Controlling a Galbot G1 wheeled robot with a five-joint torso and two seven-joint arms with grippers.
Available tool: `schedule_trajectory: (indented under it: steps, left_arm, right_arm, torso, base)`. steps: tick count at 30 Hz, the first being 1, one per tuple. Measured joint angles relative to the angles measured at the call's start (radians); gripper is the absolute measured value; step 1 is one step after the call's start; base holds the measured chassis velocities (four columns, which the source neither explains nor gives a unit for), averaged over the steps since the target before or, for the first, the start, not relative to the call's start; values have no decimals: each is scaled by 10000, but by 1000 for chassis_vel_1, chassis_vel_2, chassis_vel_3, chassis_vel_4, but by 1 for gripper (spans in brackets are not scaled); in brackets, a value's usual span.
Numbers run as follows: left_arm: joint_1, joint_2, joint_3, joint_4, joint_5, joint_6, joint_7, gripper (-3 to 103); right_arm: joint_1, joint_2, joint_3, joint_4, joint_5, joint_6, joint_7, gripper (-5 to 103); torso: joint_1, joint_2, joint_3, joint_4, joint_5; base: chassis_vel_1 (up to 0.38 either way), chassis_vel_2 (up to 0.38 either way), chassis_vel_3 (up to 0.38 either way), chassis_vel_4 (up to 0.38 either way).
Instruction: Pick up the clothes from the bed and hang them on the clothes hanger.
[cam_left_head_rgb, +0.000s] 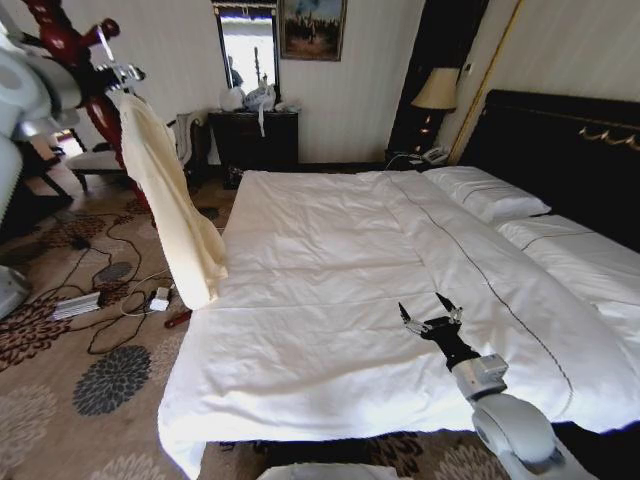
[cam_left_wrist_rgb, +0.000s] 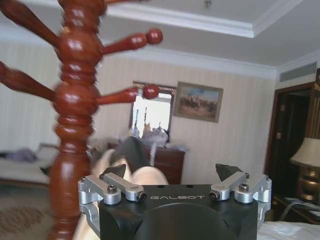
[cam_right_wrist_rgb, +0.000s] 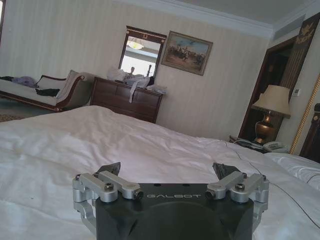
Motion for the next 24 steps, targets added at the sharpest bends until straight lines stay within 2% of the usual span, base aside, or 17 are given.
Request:
schedule_trajectory:
  steps: [1,2,6,7,8,10,11,12,15,16,17,19,20,21,22,23,24]
  left_arm:
    - [616,509,-312,-567,163,-412,170,100]
    - [616,509,-312,-567,163,-412,170,100]
    - [2462,1448,-1303,-1831,371,-1474,338,100]
    - [2462,1448,-1303,-1831,371,-1474,338,100]
    - [3604,1577,-1906,-2462,1049,-2067,571,100]
    - [4647,1225,-2466,-2912,1774,-2538,797,100]
    - [5651,898,-3288,-3445,2005,-2671,781,100]
    - [5651,898,-3288,-3445,2005,-2671,781,100]
    - [8303,204,-5634,-4444,2596,-2914,627,100]
    - [10238,-354,-7006,-5090,3123,-3012,623,100]
    - [10238,-354,-7006,-5090,3123,-3012,623,100]
    - [12805,-1233,-8506,-5903,3905,-3221,722,100]
    - [13036,-1306,-8609,-5977,3973,-3240,744,100]
    - [14930,-1865,-9295,-6496,4519,-3446,963,100]
    - [15745,-2134,-9547,-6690,4827,-3570,1123,100]
    - [15745,-2134,-9547,-6690,4827,-3570,1123,100]
    - [16501,-2419,-9768,-6858,5196,-3719,1303,100]
  right_arm:
    - [2,0,0,0,0,0,0,100]
    - [2,0,0,0,0,0,0,100]
    - [3,0,0,1,0,0,-1,100]
    - [3,0,0,1,0,0,-1,100]
    - [0,0,-1,1,0,1,-1,100]
    - [3,0,-1,0,0,1,0,100]
    - [0,0,0,0,0,1,0,100]
    - [0,0,0,0,0,1,0,100]
    - [1,0,-2,0,0,1,-1,100]
    - [1,-1,0,1,0,1,0,100]
    - [1,-1,0,1,0,1,0,100]
    - [0,0,-2,0,1,1,-1,100]
    - [1,-1,-2,1,1,1,-2,100]
    - [1,0,-2,1,0,1,-1,100]
    - [1,0,0,0,0,1,0,100]
    - [1,0,0,0,0,1,0,100]
    - [1,0,-1,1,1,1,-1,100]
  torso:
    - [-1,0,-1,4,1]
    - [-1,0,-1,4,1]
    - [-2,1,-2,4,3]
    - [-2,1,-2,4,3]
    - [-2,1,-2,-2,8]
    - [-2,1,-1,-9,11]
    - [1,-1,3,-19,-3]
    - [1,-1,3,-19,-3]
    - [2,0,1,-11,24]
    - [2,0,1,-6,2]
    - [2,0,1,-6,2]
    - [-2,1,-1,1,3]
    - [-2,0,-1,1,3]
    - [-2,0,-1,4,-3]
    - [-2,0,-1,4,-3]
    - [-2,0,-1,4,-3]
    - [-3,0,-1,2,9]
  base:
    - [0,0,0,0]
    - [0,0,0,0]
    - [0,0,0,0]
    - [0,0,0,0]
    - [0,0,0,0]
    - [0,0,0,0]
    - [0,0,0,0]
    - [0,0,0,0]
    - [0,0,0,0]
    - [0,0,0,0]
    - [0,0,0,0]
    - [0,0,0,0]
    - [0,0,0,0]
    - [0,0,0,0]
    - [0,0,0,0]
    - [0,0,0,0]
    - [0,0,0,0]
